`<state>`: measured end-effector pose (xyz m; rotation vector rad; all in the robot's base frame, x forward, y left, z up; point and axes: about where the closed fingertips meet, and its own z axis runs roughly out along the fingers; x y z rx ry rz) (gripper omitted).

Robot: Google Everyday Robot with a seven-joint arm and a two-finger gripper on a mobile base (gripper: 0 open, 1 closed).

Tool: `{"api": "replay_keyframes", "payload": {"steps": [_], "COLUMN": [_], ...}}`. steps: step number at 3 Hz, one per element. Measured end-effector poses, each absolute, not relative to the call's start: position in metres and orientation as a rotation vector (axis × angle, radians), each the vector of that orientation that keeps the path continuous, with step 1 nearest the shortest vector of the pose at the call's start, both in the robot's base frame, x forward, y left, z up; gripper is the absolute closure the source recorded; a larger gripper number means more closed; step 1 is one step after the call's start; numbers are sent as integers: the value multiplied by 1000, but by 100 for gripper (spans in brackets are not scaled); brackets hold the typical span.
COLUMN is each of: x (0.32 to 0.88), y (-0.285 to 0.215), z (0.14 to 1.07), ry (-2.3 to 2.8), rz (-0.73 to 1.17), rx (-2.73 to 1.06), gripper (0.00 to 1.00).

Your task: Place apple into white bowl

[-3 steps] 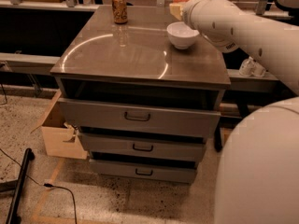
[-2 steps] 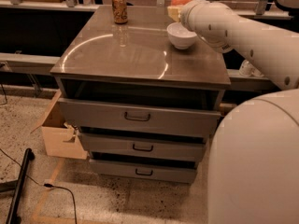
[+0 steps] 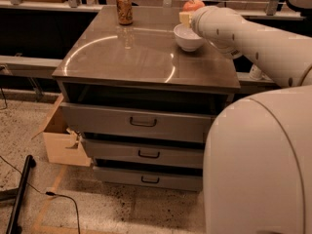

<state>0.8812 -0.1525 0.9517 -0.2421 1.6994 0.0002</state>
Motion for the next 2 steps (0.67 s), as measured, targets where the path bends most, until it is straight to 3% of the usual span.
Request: {"api": "replay_keyframes", "payload": {"steps": [2], "x": [869], "y": [-144], "z": [934], "ry": [1761], "rz": [19], "rx": [-241], "gripper": [36]}}
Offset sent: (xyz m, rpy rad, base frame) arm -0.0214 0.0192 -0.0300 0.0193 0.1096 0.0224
